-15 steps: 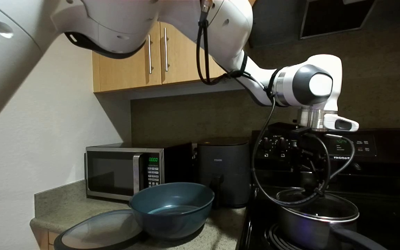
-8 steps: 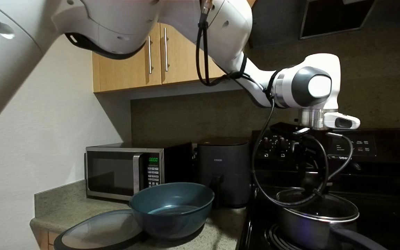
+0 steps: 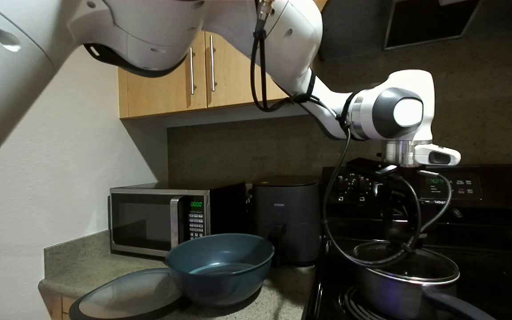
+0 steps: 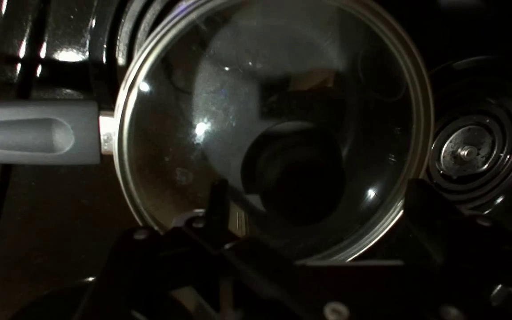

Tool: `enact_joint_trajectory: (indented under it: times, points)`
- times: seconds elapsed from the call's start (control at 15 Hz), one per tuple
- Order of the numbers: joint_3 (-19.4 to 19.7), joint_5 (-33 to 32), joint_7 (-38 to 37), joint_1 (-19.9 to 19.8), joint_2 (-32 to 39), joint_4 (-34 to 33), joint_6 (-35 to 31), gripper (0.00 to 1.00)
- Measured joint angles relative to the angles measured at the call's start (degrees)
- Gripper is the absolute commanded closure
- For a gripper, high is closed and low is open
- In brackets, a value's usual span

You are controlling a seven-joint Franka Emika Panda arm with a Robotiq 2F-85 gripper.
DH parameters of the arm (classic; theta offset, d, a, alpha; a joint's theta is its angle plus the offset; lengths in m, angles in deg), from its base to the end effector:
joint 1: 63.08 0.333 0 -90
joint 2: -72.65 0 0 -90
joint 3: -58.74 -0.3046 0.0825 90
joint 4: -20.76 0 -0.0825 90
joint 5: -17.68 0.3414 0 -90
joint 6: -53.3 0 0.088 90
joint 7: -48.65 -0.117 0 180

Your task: Remove the lid from the bowl and put it on the pan

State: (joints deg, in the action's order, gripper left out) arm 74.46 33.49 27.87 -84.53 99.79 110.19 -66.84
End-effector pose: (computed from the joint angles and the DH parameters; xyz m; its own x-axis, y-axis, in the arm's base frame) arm 0.5419 -0.3594 0.3858 0.4457 -0.8948 0.0276 -0.8840 -0.4448 -0.1439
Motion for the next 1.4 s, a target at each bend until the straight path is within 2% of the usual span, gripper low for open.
enact_joint_trajectory:
  times: [1.07,1.13,1.4]
  points:
    - [1.3,0.3,-3.3,-1.0,1.4,-1.8,8.0,0.0]
    - [1.3,0.4,-3.4,-1.2,1.8,-2.4,8.4,0.21]
    - [1.3,0.7,-3.4,-1.6,3.3,-4.7,10.1,0.47]
